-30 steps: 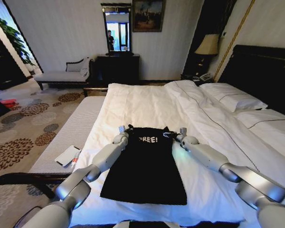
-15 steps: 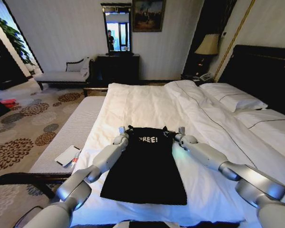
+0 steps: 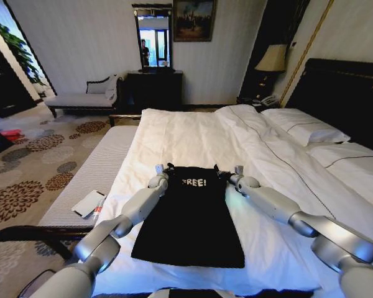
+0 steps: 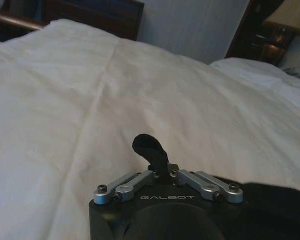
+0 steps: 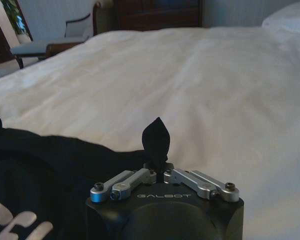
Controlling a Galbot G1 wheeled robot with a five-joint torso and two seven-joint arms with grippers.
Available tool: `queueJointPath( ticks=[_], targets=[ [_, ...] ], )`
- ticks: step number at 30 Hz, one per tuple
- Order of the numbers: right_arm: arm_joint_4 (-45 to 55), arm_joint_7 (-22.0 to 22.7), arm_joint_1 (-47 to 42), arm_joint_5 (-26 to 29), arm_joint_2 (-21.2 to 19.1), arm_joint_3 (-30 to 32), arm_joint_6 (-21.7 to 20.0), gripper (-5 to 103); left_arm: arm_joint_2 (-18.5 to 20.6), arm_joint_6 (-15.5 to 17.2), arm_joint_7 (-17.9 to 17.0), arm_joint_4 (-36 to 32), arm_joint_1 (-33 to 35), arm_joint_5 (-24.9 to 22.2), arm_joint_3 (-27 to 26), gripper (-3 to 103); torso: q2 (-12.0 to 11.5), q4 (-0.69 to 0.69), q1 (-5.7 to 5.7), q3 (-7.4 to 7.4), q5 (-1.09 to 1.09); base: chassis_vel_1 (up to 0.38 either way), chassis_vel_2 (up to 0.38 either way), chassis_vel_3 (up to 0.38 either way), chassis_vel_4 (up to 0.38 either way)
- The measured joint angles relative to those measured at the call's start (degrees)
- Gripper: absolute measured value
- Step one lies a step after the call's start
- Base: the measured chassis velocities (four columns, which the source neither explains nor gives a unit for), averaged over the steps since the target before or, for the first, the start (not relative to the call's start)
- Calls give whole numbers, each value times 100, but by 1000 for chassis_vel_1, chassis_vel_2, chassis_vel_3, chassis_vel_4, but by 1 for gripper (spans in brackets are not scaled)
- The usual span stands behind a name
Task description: Fold the clothes on the bed.
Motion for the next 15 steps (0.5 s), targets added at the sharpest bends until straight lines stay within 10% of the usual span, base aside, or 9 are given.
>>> queueJointPath(
  ticks=[15],
  targets=[
    [-586,163,703,506,332,-337,322,2,287,-126,13,167,-530,-273,-6,2,0,2,0,1,-1,0,0,0,0]
  ],
)
